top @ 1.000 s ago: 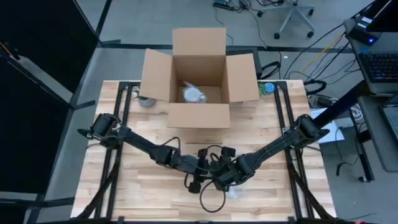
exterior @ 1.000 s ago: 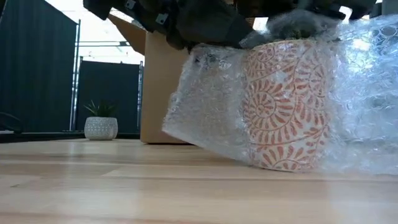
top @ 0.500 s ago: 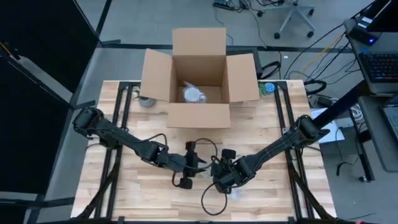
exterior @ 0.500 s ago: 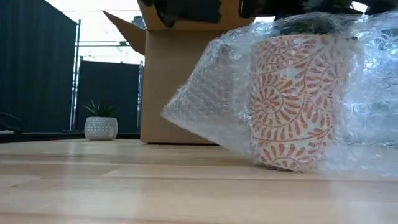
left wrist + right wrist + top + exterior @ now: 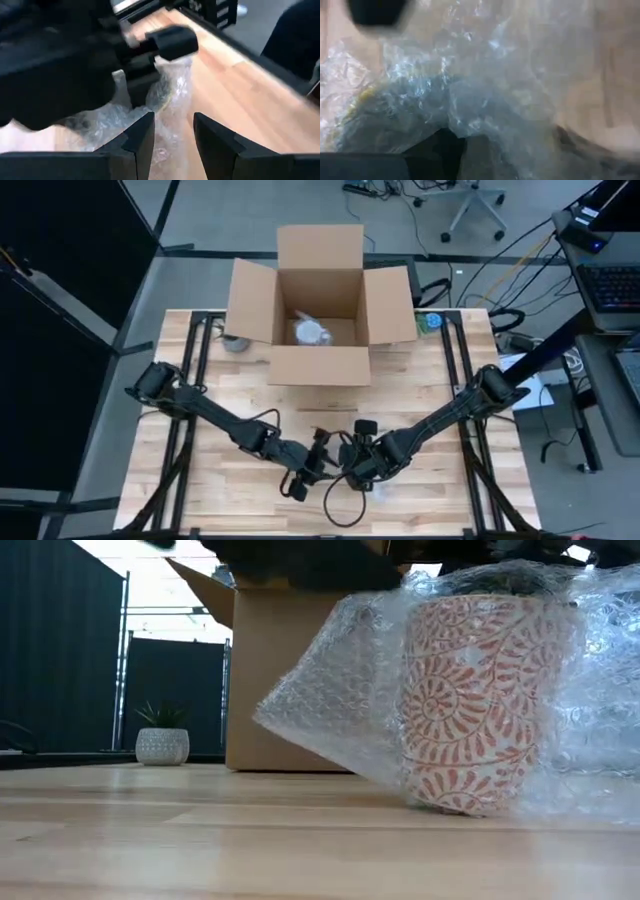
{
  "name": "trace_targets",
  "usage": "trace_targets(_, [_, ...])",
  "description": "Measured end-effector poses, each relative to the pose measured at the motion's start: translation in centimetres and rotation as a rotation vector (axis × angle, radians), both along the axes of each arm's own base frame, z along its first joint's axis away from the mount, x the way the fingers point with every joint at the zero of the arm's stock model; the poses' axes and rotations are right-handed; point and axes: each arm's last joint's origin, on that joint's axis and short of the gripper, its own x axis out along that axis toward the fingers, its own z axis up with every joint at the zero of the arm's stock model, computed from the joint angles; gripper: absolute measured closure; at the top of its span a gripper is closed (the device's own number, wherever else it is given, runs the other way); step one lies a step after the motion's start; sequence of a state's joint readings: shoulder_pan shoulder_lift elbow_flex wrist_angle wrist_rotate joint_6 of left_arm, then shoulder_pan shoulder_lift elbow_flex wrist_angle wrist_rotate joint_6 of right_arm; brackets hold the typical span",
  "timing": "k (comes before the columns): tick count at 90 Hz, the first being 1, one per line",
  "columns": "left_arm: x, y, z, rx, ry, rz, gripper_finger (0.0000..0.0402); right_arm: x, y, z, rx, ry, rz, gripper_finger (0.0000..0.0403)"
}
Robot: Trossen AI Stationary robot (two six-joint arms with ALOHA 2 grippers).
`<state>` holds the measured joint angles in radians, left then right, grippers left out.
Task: Wrap mug
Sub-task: Wrap the orange mug with bubble wrap
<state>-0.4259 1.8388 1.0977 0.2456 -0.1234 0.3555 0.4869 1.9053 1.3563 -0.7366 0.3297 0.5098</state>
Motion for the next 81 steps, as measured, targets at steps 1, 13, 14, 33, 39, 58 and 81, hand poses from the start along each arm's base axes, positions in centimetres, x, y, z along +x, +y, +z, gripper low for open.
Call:
trace_targets(1, [0.1,0.0,0.0,0.009,-0.007,-0.004,0.0277,0.0,0.0,0.0,0.000,-0.001,0.001,0.0225])
trace_targets(13, [1.0,0.4,-0.9,0.141,-0.045,-0.060,0.0277,0.1,0.0,0.0,-0.003,-0.008,0.020,0.0225])
trace_targets(14, [1.1,0.4,-1.0,0.150,-0.050,-0.064,0.0277,0.1,0.0,0.0,-0.003,-0.009,0.020,0.0225])
trace_targets(33, [2.0,1.0,-2.3,0.144,-0.056,-0.102,0.0277,0.2,0.0,0.2,-0.002,-0.018,0.020,0.0225])
trace_targets(39, [2.1,1.0,-2.7,0.140,-0.036,-0.095,0.0277,0.3,0.1,0.5,-0.005,-0.019,0.027,0.0225])
trace_targets(58, [2.1,1.0,-3.3,0.145,-0.012,-0.077,0.0277,-0.2,-0.2,3.2,-0.007,-0.050,0.056,0.0225])
trace_targets(81, [2.1,1.1,-3.3,0.144,-0.009,-0.070,0.0277,-1.8,-1.0,6.4,0.008,-0.069,0.059,0.0225])
